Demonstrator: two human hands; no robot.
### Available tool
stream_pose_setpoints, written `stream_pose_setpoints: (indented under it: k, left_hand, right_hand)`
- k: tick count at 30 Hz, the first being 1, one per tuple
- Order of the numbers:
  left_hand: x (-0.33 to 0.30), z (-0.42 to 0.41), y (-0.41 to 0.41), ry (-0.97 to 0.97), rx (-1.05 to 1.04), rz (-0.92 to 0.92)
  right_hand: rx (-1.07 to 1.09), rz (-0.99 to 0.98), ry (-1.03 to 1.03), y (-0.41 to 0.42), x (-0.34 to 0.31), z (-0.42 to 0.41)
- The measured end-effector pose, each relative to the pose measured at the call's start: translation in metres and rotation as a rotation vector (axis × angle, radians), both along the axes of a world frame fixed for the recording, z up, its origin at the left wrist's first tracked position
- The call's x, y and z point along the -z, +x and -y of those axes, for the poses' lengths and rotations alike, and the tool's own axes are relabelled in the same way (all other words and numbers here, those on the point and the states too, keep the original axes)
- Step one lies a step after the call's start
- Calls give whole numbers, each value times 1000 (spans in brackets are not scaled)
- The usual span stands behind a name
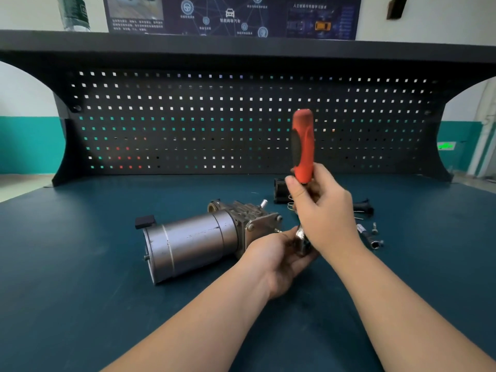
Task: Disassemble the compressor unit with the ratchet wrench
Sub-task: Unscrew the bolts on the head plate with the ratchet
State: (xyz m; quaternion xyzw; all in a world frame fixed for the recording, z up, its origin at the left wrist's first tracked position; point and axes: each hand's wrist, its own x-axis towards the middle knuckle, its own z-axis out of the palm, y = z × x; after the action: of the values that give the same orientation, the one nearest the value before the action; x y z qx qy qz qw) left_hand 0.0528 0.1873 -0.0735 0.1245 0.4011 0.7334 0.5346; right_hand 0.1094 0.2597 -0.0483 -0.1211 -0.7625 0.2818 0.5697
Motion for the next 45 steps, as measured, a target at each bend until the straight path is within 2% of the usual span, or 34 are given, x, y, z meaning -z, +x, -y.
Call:
stream_pose_setpoints:
  k: [3, 5, 12, 13, 14, 16, 17, 18, 19, 20, 21, 23, 29, 35, 39, 45]
  left_hand:
    - [1, -3, -2, -19, -33, -62]
    - [0, -3, -1, -6, -26, -95]
    - [-9, 2, 3, 44, -10, -220]
    - [-9, 3, 2, -11, -74, -405]
    - [-8, 4, -2, -119, -178, -754]
    - [-8, 7, -12, -306, -530, -1636]
    - [-12, 10, -19, -326, -740, -1905]
    - [-18, 13, -25, -343, -851, -2016]
    - [-20, 16, -35, -393, -858, -2068]
    - [-20, 19, -45, -488, -756, -2114]
    - [-19, 21, -54, -598, -557, -2170]
    - [-17, 26, -63, -717, -232, -2245]
    - [-34, 35, -64, -623, -18, -2206]
    - [-38, 38, -59, -530, -25, -2151]
    - [-33, 35, -56, -578, 6, -2101]
    - [-28, 31, -54, -640, -18, -2134]
  right_hand:
    - [66, -148, -225, 1, 1, -11]
    - [62, -236, -300, 5, 1, -16]
    - [64, -353, -210, 6, -2, -11]
    - [70, -354, -209, 6, -2, -11]
    - [78, -361, -217, 5, -1, -12]
    - [105, -406, -255, 5, -2, -13]
    - [119, -438, -285, 5, -3, -15]
    - [127, -469, -319, 5, -4, -16]
    - [129, -494, -355, 6, -5, -17]
    - [129, -507, -390, 6, -5, -19]
    - [132, -504, -424, 6, -5, -21]
    - [140, -475, -470, 7, -4, -24]
    - [29, -354, -511, 2, -4, -23]
    - [-55, -248, -488, -1, -1, -20]
    - [-39, -227, -425, 0, -2, -20]
    - [-31, -265, -434, 4, -6, -16]
